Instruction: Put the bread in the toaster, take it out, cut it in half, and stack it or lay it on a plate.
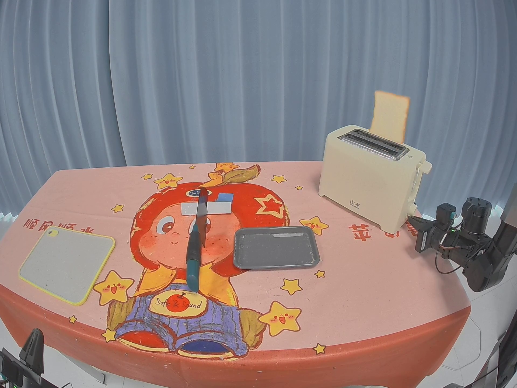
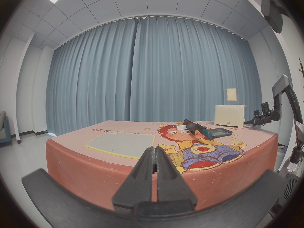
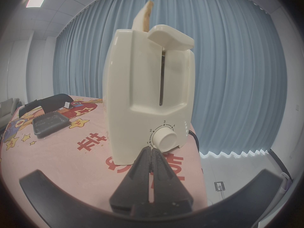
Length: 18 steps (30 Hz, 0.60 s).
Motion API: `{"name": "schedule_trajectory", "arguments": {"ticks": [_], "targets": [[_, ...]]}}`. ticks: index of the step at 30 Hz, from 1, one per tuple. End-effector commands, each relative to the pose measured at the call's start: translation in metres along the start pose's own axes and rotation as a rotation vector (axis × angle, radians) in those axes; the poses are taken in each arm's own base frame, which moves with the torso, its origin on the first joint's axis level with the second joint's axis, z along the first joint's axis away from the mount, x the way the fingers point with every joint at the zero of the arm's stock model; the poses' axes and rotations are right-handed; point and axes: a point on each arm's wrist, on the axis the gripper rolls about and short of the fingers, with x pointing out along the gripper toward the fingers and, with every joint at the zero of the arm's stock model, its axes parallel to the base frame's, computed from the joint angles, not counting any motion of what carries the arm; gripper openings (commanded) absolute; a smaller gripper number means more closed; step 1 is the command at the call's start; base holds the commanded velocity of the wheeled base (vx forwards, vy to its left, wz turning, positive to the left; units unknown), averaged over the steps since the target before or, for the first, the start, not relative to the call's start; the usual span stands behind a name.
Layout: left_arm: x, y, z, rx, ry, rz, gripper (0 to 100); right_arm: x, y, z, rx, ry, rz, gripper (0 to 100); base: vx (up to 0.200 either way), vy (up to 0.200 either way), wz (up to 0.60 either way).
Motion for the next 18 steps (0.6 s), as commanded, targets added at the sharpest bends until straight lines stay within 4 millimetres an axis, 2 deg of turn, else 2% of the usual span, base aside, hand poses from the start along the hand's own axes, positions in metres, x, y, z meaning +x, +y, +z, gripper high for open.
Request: {"name": "schedule_trajectory", "arguments": {"ticks": [1, 18], "targets": [[0.0001, 0.0001, -0.0052, 0.000, 0.001, 0.001, 0, -0.0001, 0.0032, -0.0011, -0.003, 0.005, 0.012, 0, 0.000, 0.000, 0.00], [0.0001, 0.0001, -0.0052, 0.000, 0.001, 0.001, 0, -0.0036, 0.0057, 0.0022, -0.013, -0.016, 0.015, 0, 0.000, 0.000, 0.00]]}}
